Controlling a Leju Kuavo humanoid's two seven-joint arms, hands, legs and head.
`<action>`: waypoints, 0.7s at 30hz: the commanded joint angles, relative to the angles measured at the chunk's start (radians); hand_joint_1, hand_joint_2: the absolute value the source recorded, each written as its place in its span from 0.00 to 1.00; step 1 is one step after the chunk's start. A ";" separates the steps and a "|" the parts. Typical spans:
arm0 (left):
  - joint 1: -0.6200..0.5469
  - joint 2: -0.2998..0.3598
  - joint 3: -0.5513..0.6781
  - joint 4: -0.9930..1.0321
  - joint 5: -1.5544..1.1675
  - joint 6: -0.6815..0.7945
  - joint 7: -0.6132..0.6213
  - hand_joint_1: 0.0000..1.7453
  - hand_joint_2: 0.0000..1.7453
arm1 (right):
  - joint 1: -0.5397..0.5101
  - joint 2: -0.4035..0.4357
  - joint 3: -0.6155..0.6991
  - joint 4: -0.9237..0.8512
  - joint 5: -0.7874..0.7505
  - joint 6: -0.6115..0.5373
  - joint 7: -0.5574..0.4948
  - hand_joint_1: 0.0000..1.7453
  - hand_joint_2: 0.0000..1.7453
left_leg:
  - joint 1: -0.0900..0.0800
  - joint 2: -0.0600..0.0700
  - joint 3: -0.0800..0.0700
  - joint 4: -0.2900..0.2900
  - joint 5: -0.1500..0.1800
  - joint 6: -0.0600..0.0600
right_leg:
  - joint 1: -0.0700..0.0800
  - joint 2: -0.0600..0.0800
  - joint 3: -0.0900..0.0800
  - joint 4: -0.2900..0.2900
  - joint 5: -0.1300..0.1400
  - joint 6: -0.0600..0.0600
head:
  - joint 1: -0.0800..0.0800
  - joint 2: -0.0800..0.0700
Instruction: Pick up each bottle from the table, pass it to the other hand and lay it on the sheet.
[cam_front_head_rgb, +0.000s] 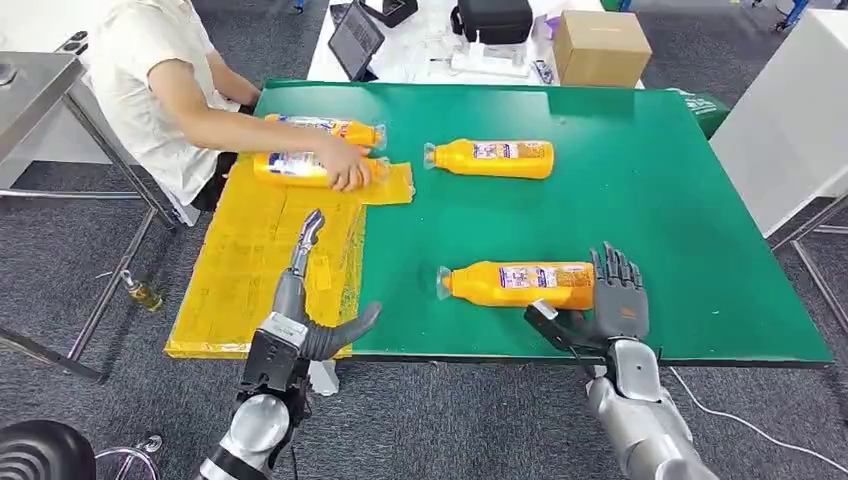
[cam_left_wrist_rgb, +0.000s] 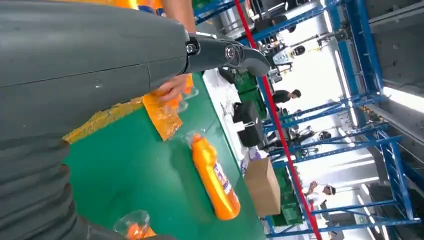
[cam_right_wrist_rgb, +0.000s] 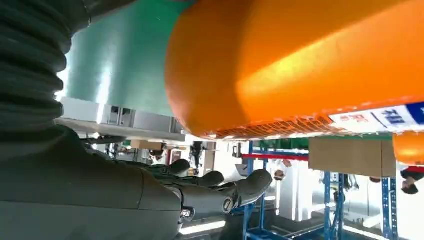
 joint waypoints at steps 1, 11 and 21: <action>-0.040 0.011 -0.027 0.033 0.011 -0.005 -0.004 0.00 1.00 | -0.068 -0.011 0.085 0.149 -0.006 0.003 -0.013 0.00 1.00 | 0.001 0.001 0.003 -0.001 0.000 0.001 | 0.001 -0.001 0.003 -0.001 0.000 -0.003 | 0.000 0.000; -0.055 0.012 -0.042 0.028 0.017 -0.001 -0.012 0.00 1.00 | -0.078 0.003 0.150 0.174 -0.044 0.009 -0.109 0.00 1.00 | 0.001 0.002 0.004 0.000 -0.001 0.001 | 0.002 0.000 0.003 -0.001 0.000 -0.003 | 0.000 0.000; -0.070 0.016 -0.052 0.039 0.040 -0.007 -0.020 0.00 1.00 | -0.067 -0.010 0.141 0.205 -0.169 0.056 -0.246 1.00 1.00 | 0.000 0.000 0.003 -0.001 0.000 0.001 | 0.001 -0.002 0.003 -0.001 0.000 -0.003 | 0.000 0.000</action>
